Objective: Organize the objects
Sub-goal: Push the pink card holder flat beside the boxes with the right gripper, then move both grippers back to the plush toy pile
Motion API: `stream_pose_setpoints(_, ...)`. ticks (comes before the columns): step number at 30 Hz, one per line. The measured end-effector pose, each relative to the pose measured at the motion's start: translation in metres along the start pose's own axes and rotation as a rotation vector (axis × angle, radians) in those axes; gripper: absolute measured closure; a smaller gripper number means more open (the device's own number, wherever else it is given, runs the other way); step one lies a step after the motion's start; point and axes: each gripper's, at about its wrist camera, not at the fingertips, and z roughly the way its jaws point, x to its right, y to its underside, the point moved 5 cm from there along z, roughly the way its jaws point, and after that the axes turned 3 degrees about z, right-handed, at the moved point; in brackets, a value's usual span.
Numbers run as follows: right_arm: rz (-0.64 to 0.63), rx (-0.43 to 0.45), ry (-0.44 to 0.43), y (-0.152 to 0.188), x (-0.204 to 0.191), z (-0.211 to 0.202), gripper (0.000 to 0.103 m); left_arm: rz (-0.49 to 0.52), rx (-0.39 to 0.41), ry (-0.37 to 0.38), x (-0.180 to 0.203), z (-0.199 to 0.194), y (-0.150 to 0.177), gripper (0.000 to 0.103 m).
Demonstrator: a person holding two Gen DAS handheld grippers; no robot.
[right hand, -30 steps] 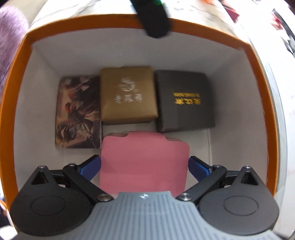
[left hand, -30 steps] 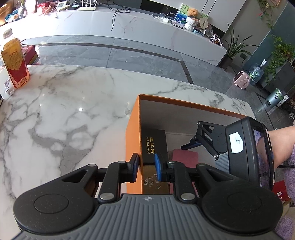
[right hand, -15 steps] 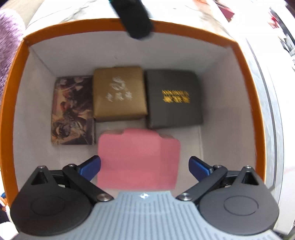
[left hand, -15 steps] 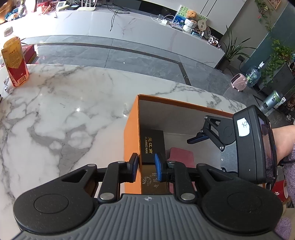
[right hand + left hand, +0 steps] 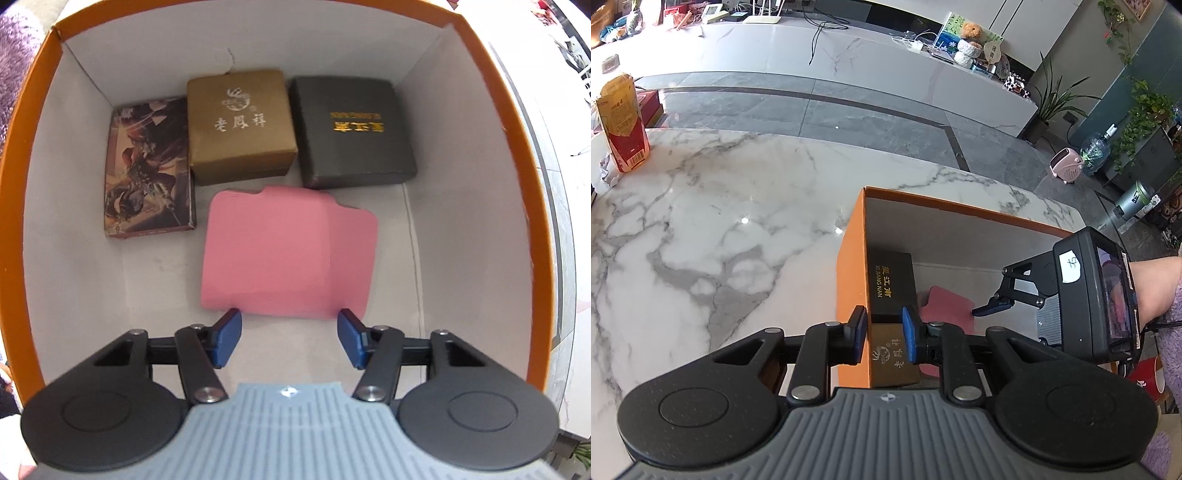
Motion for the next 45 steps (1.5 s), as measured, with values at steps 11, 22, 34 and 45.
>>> stream_pose_setpoints(11, -0.068, -0.094, 0.121, -0.002, 0.033, -0.003, 0.044, 0.001, 0.008, 0.014, 0.001, -0.005, 0.003, 0.079)
stream_pose_setpoints(22, -0.331, -0.196, 0.337, -0.025, 0.061, -0.006, 0.045, 0.004, 0.013, 0.023, 0.001, -0.006, 0.002, 0.079)
stream_pose_setpoints(34, -0.180, -0.047, 0.334, -0.066, 0.103, -0.038, 0.078, 0.001, 0.017, 0.023, -0.004, -0.007, 0.000, 0.079)
stream_pose_setpoints(45, -0.064, 0.029, 0.321, -0.086, 0.134, -0.074, 0.087, 0.017, 0.029, 0.027, 0.002, -0.019, 0.002, 0.079)
